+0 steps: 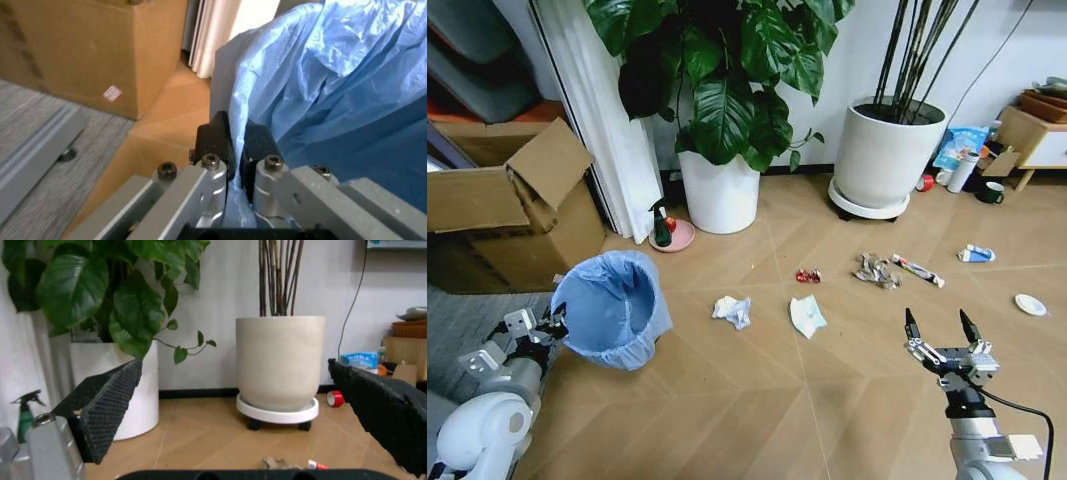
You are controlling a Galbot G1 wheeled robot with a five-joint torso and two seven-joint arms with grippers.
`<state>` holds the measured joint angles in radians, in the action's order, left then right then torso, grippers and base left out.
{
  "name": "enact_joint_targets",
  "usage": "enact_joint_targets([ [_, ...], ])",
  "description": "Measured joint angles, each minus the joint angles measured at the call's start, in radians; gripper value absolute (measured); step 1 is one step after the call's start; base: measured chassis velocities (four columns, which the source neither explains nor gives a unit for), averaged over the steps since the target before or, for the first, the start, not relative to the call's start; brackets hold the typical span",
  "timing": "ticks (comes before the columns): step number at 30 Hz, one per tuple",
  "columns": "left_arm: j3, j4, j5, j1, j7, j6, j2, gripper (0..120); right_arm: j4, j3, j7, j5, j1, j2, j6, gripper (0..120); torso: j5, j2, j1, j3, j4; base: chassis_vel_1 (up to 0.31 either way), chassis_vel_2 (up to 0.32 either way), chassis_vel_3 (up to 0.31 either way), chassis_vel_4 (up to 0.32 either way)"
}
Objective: Pick up the trash bin and place the garbage on the floor into it.
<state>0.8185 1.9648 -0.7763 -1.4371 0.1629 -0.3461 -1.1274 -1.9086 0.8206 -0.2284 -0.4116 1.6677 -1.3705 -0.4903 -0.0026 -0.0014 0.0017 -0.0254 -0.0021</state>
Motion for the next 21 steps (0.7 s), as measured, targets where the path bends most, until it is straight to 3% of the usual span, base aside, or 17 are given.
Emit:
enact_joint_targets([
  [8, 0.000, -0.001, -0.002, 0.001, 0.000, 0.000, 0.000, 0, 0.001, 0.000, 0.000, 0.001, -0.002, 0.000, 0.000, 100, -0.0008, 0.000, 0.000, 0.000, -0.0001, -0.227, 0.220, 0.223, -0.233],
  [16, 0.000, -0.001, -0.002, 0.000, 0.001, 0.000, 0.000, 0, 0.014, -0.009, -0.009, 0.030, -0.002, 0.002, -0.017, 100, -0.0001, 0.000, 0.000, 0.000, -0.0002, -0.124, 0.240, 0.121, -0.235],
  [18, -0.003, -0.002, -0.002, 0.003, 0.003, 0.000, 0.003, 0, 0.027, -0.037, -0.003, 0.047, 0.002, 0.018, -0.022, 100, -0.0012, 0.000, 0.000, 0.000, -0.0001, -0.102, 0.213, 0.103, -0.181],
  [21, -0.006, -0.002, -0.004, 0.006, 0.005, 0.000, 0.011, 0, 0.063, -0.098, -0.004, 0.043, -0.006, 0.058, -0.023, 100, 0.0001, 0.000, 0.000, 0.000, 0.0000, -0.084, 0.139, 0.092, -0.085],
])
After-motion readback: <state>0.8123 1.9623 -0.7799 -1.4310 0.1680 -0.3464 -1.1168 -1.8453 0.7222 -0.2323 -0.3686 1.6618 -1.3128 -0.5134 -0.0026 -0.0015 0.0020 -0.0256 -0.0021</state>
